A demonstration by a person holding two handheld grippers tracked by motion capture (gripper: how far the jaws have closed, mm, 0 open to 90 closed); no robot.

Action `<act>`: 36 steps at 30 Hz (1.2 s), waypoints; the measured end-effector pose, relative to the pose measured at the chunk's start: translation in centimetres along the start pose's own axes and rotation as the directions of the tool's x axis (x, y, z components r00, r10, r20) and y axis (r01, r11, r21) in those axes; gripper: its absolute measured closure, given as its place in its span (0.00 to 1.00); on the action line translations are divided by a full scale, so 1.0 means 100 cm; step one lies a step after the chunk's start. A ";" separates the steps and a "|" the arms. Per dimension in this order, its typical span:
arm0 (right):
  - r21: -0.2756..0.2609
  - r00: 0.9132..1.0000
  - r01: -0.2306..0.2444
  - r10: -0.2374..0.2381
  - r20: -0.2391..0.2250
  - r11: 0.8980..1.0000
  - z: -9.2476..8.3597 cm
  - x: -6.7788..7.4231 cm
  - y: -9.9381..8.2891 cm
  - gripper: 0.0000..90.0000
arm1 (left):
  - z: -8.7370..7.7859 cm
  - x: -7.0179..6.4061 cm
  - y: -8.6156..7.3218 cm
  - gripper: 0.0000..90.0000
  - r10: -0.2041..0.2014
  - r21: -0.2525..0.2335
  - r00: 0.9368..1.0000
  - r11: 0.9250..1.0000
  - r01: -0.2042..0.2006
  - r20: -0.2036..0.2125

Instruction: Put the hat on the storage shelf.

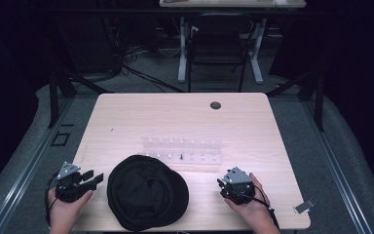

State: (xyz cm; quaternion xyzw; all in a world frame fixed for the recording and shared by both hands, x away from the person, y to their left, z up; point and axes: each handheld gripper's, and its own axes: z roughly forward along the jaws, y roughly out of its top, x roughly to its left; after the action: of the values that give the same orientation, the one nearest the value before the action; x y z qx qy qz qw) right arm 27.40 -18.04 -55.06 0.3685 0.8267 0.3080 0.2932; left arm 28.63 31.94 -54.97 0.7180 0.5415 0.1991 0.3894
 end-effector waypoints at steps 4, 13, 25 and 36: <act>0.004 0.998 -0.015 0.015 -0.053 1.000 -0.001 0.002 -0.001 0.61 | 0.000 0.001 0.003 0.63 -0.016 -0.002 1.000 1.000 0.016 0.013; -0.069 0.963 -0.112 0.092 -0.252 0.991 -0.013 0.016 0.013 0.69 | -0.001 -0.008 0.008 0.63 -0.011 -0.006 0.998 1.000 0.011 0.067; -0.088 0.909 -0.146 0.099 -0.406 0.985 -0.009 0.046 0.047 0.64 | -0.004 -0.018 0.010 0.64 0.014 -0.015 0.996 1.000 -0.012 0.083; -0.017 0.868 -0.165 0.137 -0.478 0.986 0.015 0.055 0.055 0.78 | -0.001 -0.016 0.007 0.63 -0.006 0.028 0.995 1.000 0.003 0.104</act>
State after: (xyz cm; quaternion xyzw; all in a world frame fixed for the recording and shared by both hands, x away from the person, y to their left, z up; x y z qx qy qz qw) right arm 27.74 -10.24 -53.41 0.3367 0.8328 0.4343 0.0672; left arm 28.50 30.40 -54.15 0.7314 0.5249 0.1528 0.4077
